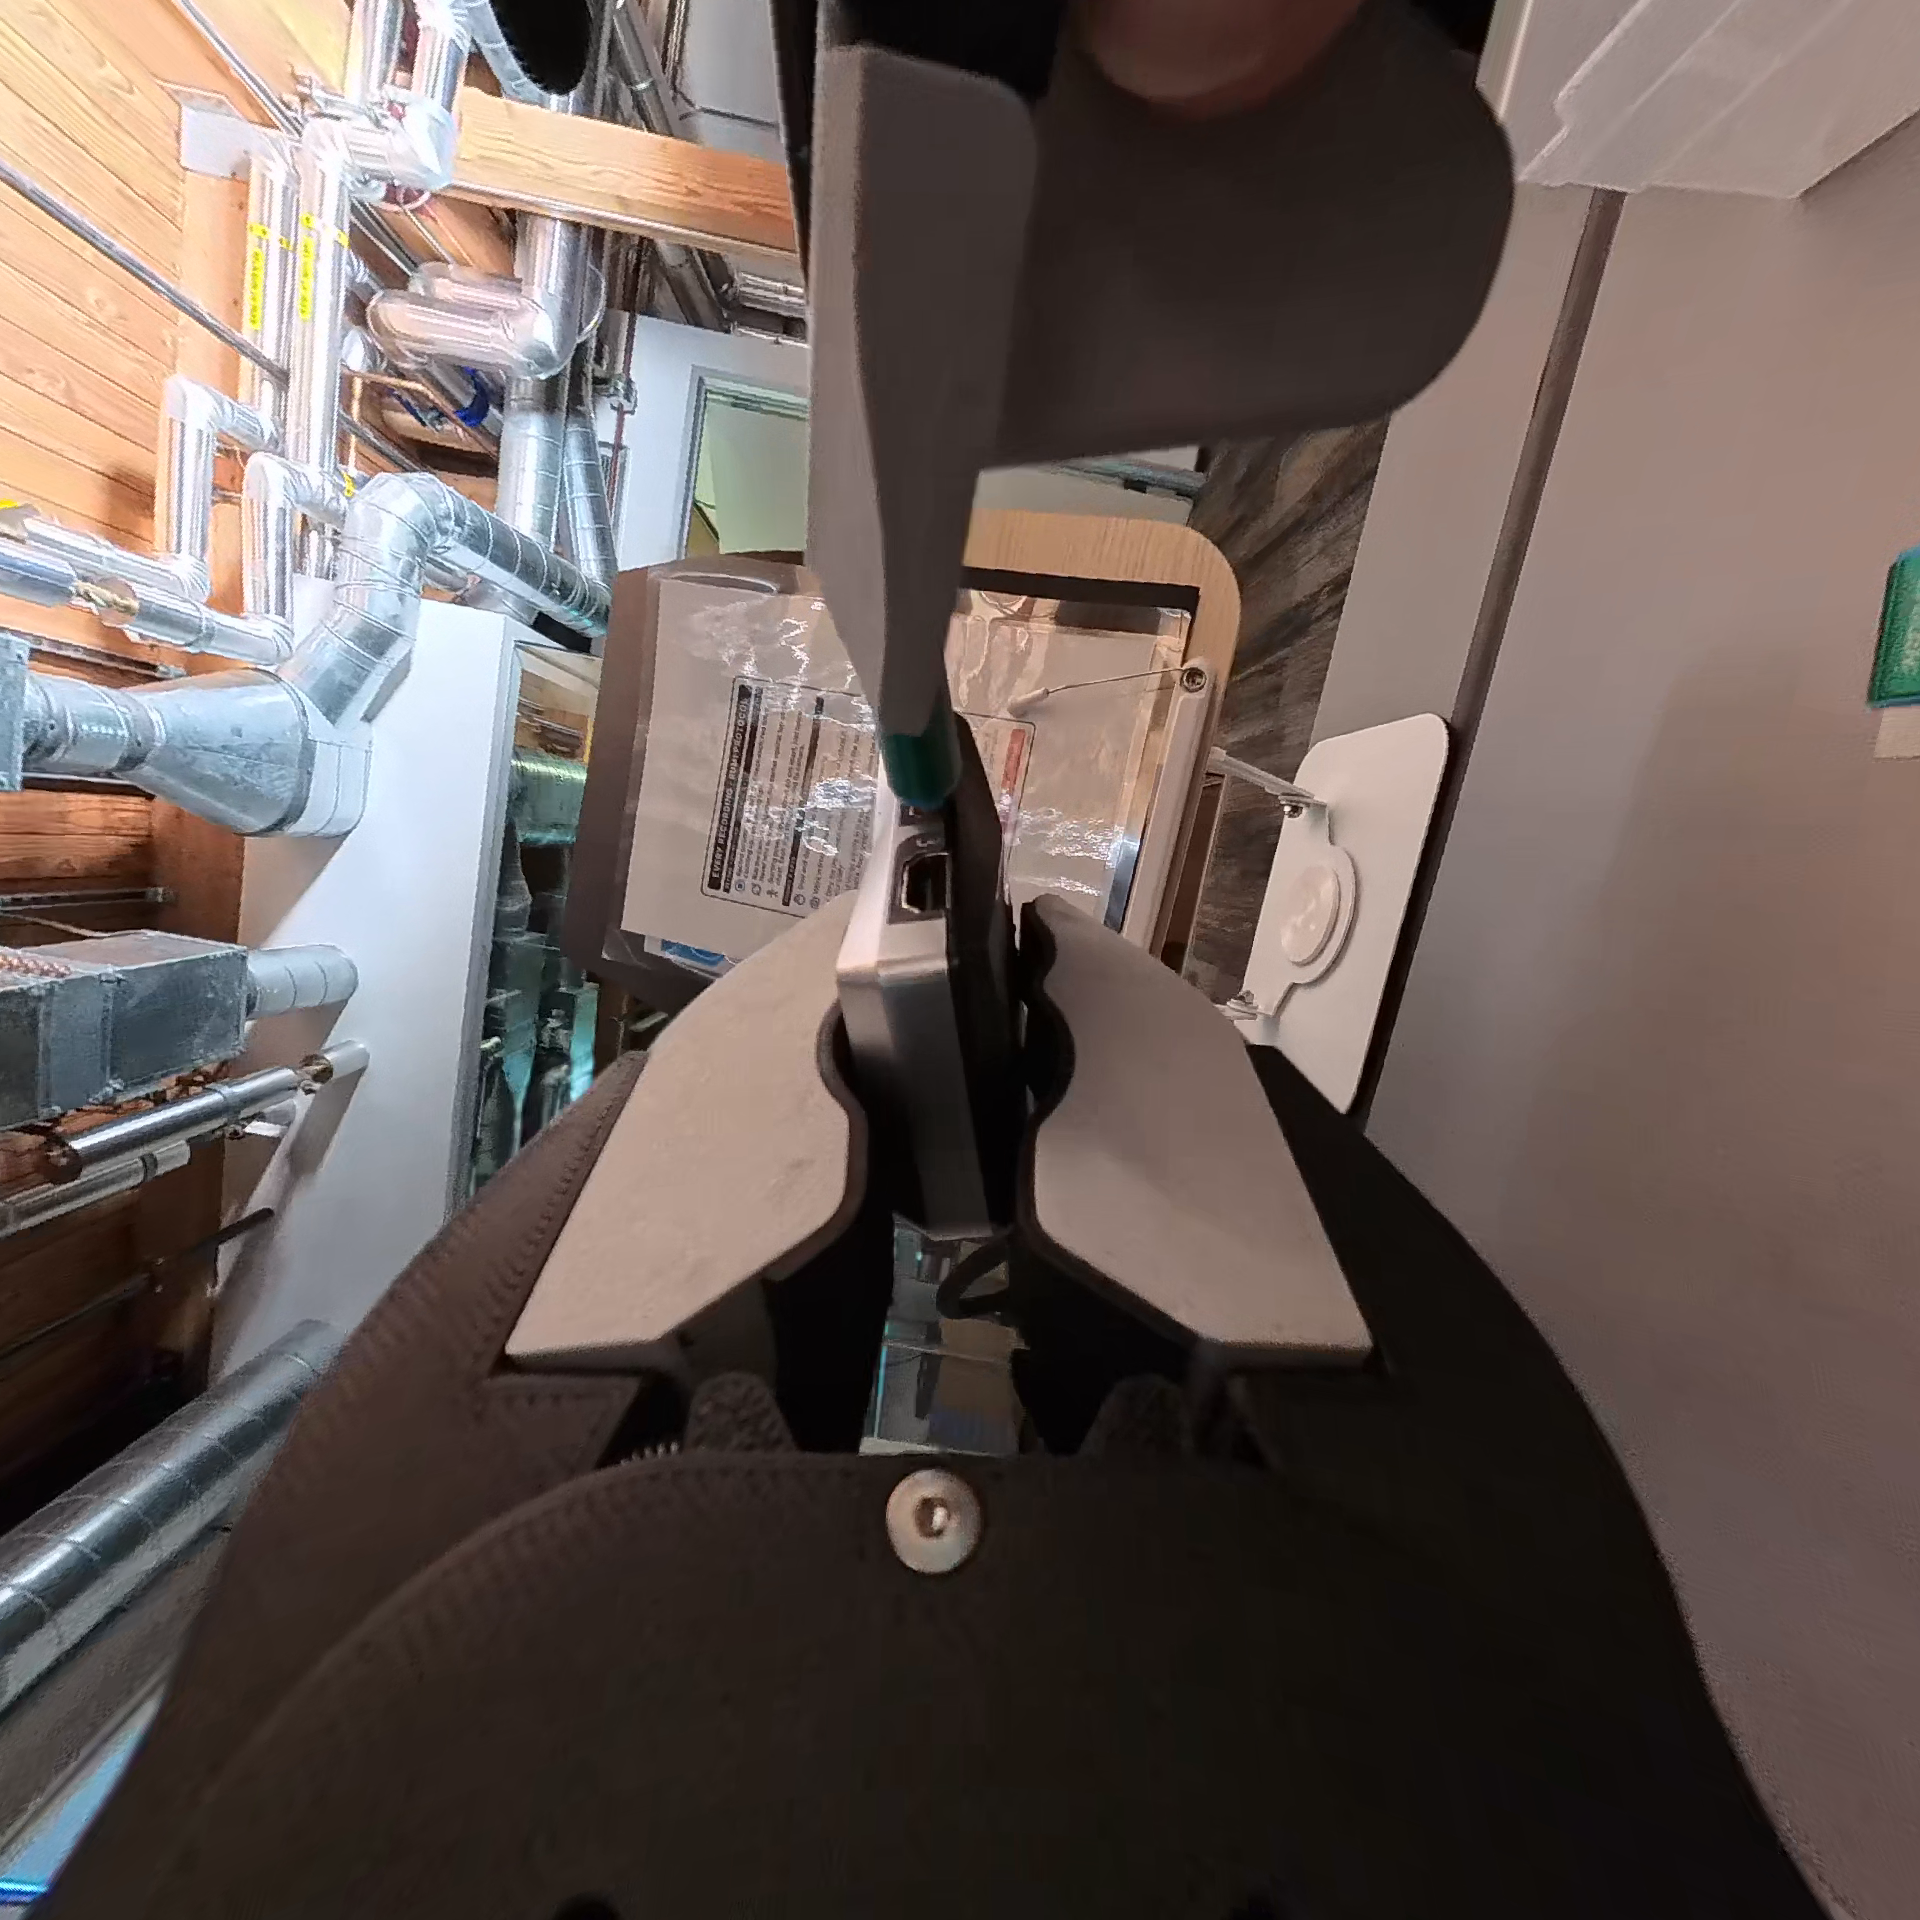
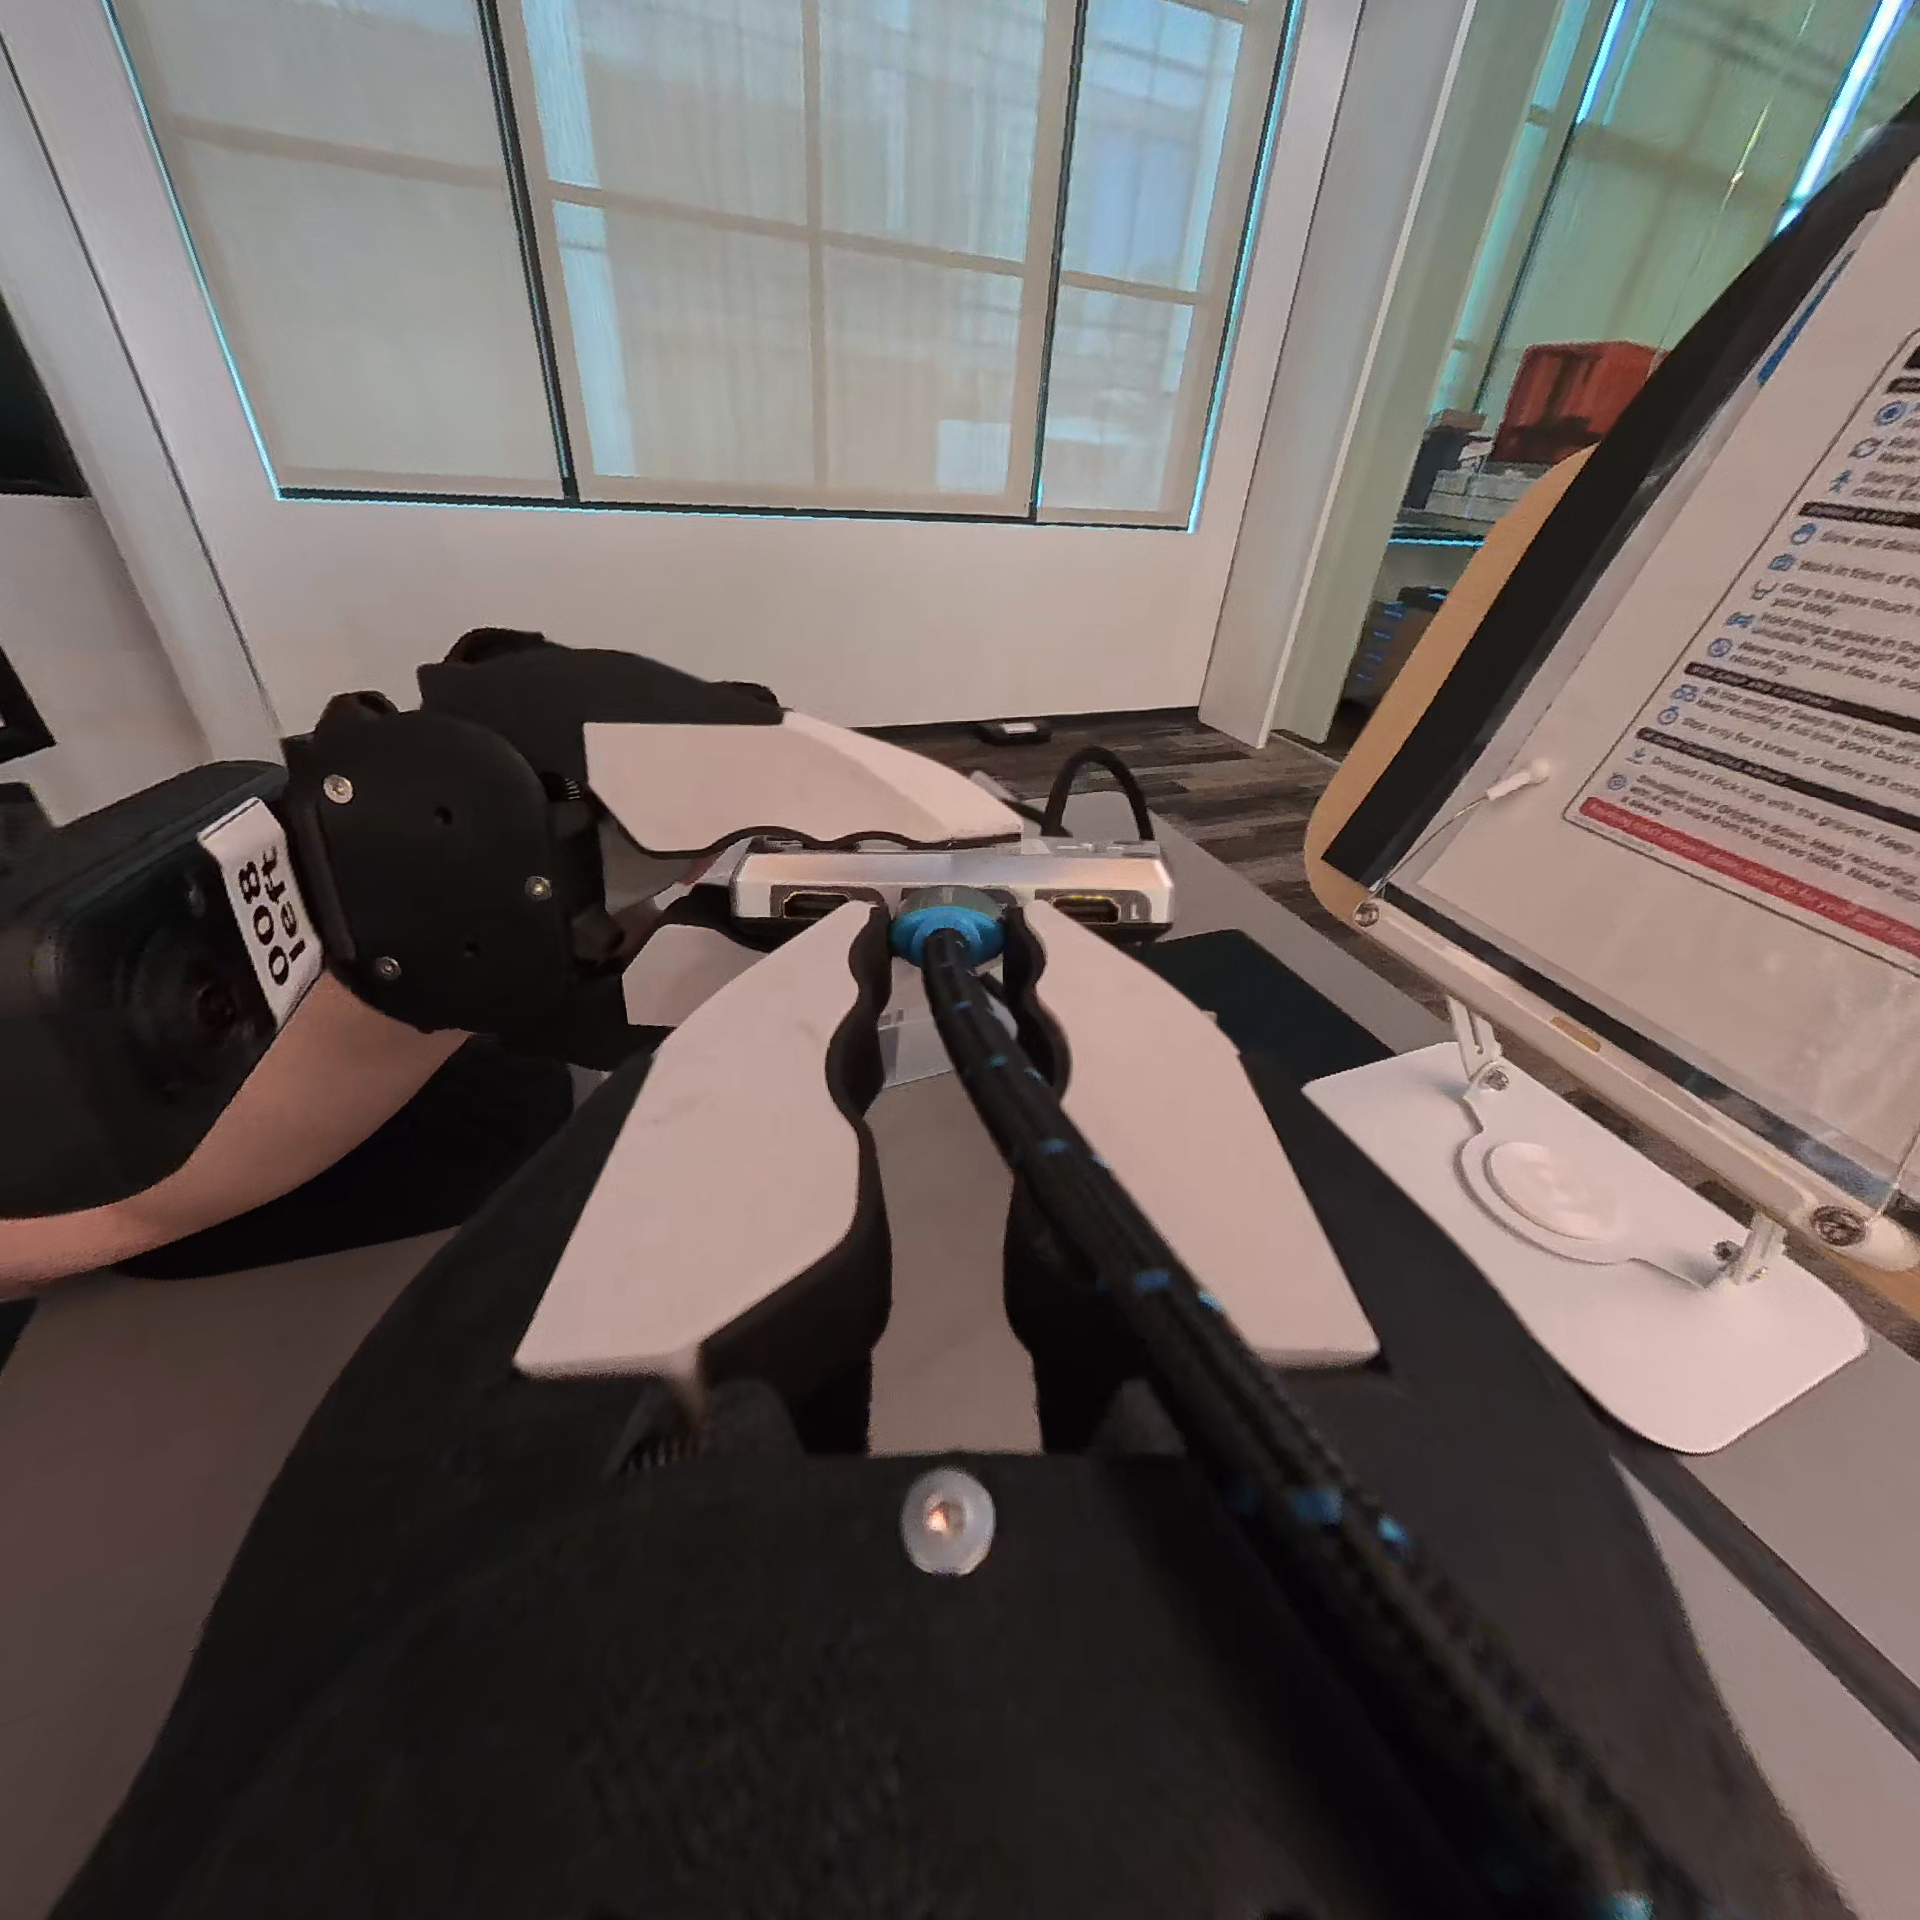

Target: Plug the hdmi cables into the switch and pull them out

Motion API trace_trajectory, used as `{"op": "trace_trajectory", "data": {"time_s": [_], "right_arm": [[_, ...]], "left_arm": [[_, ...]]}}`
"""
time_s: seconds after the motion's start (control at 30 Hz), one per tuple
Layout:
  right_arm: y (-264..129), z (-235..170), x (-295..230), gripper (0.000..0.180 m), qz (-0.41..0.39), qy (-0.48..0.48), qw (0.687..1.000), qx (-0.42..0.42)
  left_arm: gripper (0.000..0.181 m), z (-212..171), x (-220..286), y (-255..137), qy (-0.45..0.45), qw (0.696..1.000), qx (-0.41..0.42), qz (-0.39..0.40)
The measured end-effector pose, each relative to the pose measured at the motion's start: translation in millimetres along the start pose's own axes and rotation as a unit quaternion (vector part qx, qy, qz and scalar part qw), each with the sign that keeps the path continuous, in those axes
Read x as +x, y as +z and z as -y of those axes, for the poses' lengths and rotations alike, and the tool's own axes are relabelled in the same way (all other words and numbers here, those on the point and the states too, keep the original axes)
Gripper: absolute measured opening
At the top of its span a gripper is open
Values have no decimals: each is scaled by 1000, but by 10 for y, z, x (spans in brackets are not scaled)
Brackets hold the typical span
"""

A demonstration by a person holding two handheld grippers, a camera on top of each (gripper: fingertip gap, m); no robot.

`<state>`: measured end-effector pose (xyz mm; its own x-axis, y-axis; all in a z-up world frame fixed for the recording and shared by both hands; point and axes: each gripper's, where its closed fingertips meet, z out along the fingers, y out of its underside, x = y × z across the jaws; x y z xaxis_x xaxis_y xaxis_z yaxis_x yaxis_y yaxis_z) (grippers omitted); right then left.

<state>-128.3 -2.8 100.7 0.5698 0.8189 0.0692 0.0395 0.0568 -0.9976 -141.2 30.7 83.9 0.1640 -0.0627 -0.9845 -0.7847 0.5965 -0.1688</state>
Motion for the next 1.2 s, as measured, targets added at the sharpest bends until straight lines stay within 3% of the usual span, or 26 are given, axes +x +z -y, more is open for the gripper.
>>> {"op": "trace_trajectory", "data": {"time_s": [0.17,0.37,0.57,0.77,0.9,1.03,1.13,1.2], "right_arm": [[-19,-65,-5,22,26,10,999,-25],[-9,-10,31,22,-56,-53,996,-41],[-56,35,7,22,-5,15,999,-28],[-40,2,32,22,-51,-45,996,-65],[-82,22,44,22,2,61,997,-47],[-57,-74,98,22,-47,-18,995,-91],[-82,-36,79,22,-35,2,996,-86],[-283,212,108,22,0,69,997,-25]], "left_arm": [[22,2,34,-9,29,1000,-3,-8],[23,-21,-15,43,-26,999,-17,10],[23,33,-57,13,-30,999,-13,13],[23,9,-12,42,-30,999,-15,1],[23,44,-26,19,-33,999,-23,-7],[23,-19,82,66,-47,997,-39,-39],[23,-5,44,45,-44,998,-38,-33],[23,-349,-28,67,-18,993,-118,-18]]}}
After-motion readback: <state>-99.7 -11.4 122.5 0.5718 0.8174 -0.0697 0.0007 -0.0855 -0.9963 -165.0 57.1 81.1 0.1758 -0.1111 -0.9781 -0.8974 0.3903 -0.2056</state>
